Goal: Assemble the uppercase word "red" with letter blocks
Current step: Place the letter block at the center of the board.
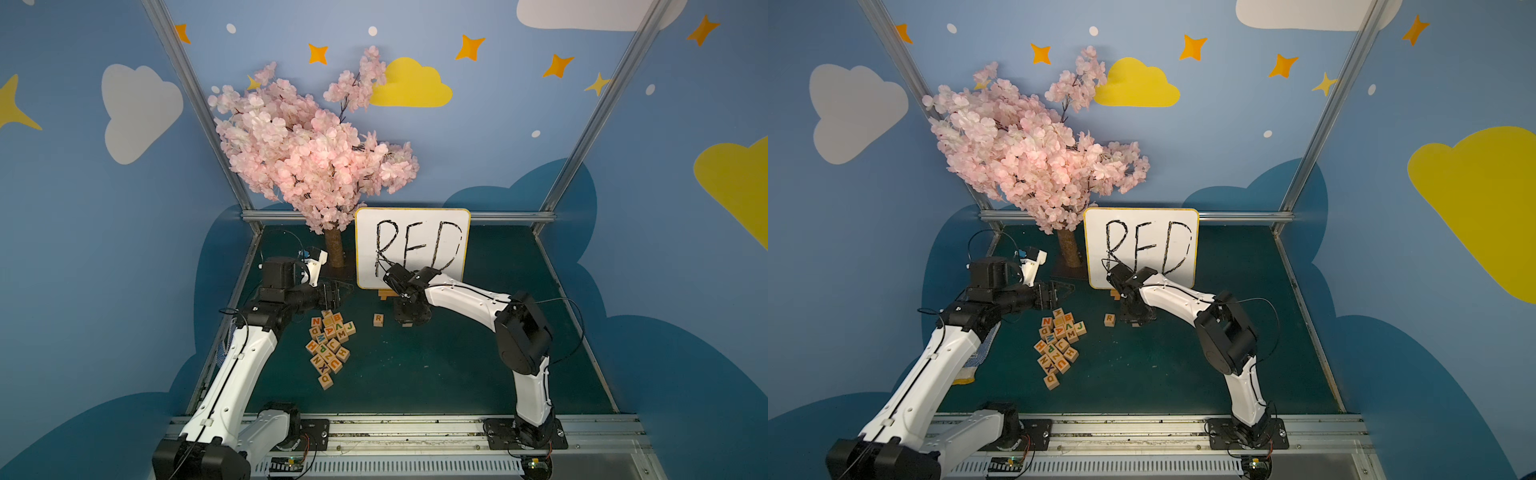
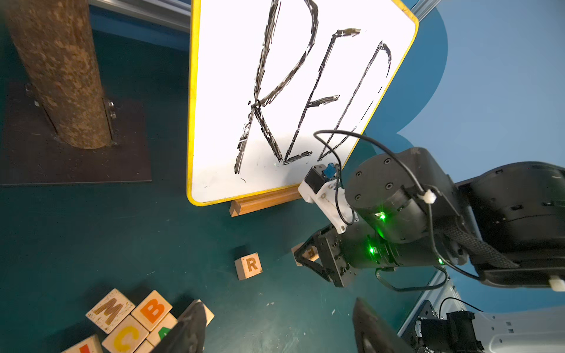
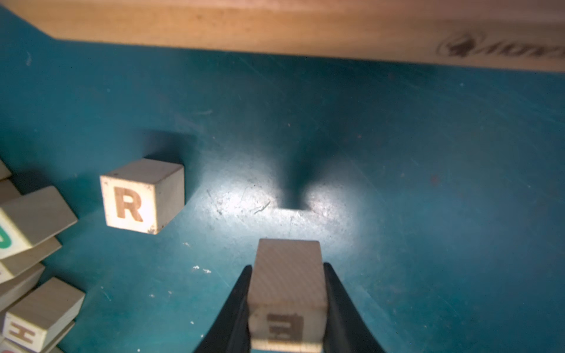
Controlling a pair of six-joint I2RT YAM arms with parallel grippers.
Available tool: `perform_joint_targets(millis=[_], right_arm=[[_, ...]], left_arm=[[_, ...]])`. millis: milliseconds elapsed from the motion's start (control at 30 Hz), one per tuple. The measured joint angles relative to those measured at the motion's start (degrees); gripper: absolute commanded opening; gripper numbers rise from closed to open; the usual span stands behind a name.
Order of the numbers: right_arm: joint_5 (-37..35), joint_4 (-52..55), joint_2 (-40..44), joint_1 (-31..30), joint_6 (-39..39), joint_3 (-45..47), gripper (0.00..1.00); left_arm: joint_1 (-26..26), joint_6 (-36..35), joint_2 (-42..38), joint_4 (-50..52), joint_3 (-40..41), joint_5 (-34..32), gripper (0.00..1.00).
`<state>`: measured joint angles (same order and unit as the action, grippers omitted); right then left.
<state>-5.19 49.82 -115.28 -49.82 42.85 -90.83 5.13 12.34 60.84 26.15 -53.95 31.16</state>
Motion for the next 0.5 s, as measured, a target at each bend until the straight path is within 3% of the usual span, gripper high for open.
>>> perform_joint_targets(millis=[500], right_arm=[[-0.31,-0.66,-5.53,0.26,-0.04,-3.26,0.17]], left_arm=[[0.22,-0.09,1.29,-3.78,2.12,1.60,0.75]])
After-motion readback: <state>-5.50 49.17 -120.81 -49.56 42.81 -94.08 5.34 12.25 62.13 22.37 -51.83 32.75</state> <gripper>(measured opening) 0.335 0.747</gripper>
